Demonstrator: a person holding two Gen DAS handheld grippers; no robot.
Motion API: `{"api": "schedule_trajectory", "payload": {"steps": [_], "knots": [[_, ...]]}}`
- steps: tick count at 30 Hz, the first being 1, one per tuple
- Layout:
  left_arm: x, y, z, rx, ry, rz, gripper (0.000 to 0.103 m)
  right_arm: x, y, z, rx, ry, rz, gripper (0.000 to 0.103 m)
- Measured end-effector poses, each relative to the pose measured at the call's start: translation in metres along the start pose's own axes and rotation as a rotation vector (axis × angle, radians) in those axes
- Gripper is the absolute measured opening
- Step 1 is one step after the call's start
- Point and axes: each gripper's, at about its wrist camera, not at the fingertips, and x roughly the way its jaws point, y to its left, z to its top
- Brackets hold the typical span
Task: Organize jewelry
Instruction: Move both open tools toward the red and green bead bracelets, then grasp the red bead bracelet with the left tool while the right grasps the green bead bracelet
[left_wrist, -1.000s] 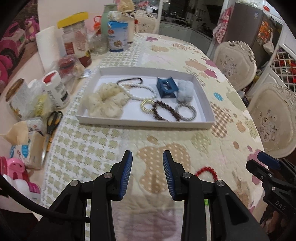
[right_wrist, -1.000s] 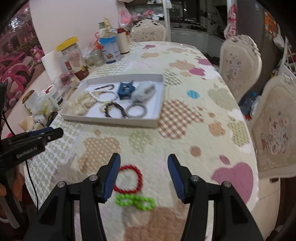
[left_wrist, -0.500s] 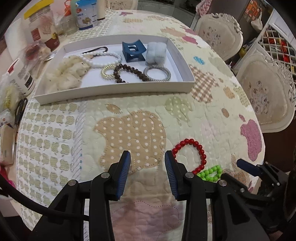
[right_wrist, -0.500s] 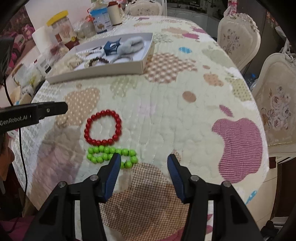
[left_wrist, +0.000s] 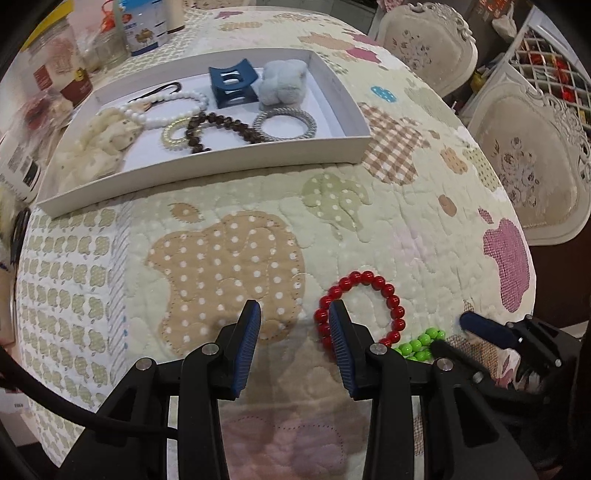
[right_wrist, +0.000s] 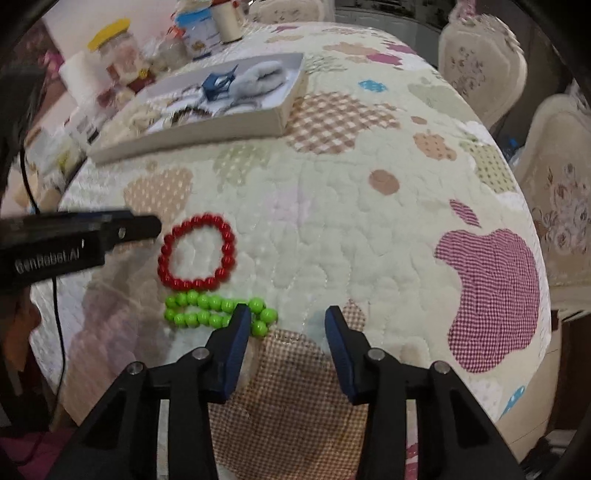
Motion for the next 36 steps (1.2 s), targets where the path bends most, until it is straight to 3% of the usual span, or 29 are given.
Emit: {"api": "schedule_trajectory", "payload": {"steps": [6,20,23,25,26,30,34,35,36], "knots": [[0.009,-0.008,0.002,0.037,0.020,0.011,0.028,-0.002,-0.005,-0.004,-0.016,0.042,-0.039,0.042],[0.031,-0.023,0.005,0.098,0.026,0.059,0.028,0.002,0.000,0.005,0.003,0.006,0.029,0.041],[0.033,-0.024,0.007,0.103,0.016,0.046,0.025,0.005,0.002,0.007,-0.014,0.006,0.001,0.032],[0.035,-0.025,0.008,0.111,0.010,0.052,0.012,0.005,0.004,0.006,-0.045,0.012,-0.023,0.024],[0.035,-0.024,0.009,0.114,0.008,0.055,0.010,0.004,0.002,0.006,-0.055,0.020,-0.034,0.020],[0.033,-0.018,0.010,0.096,0.011,0.038,0.004,0.002,-0.012,0.008,-0.003,0.029,-0.013,0.019],[0.030,-0.014,0.010,0.078,0.009,0.025,0.000,0.006,-0.007,0.010,-0.031,0.009,-0.025,0.019],[0.028,-0.011,0.009,0.069,0.011,0.015,0.000,0.006,-0.005,0.010,-0.038,0.003,-0.026,0.011],[0.027,-0.008,0.010,0.055,0.017,-0.002,0.000,0.006,-0.006,0.011,-0.033,-0.001,-0.011,0.009]]}}
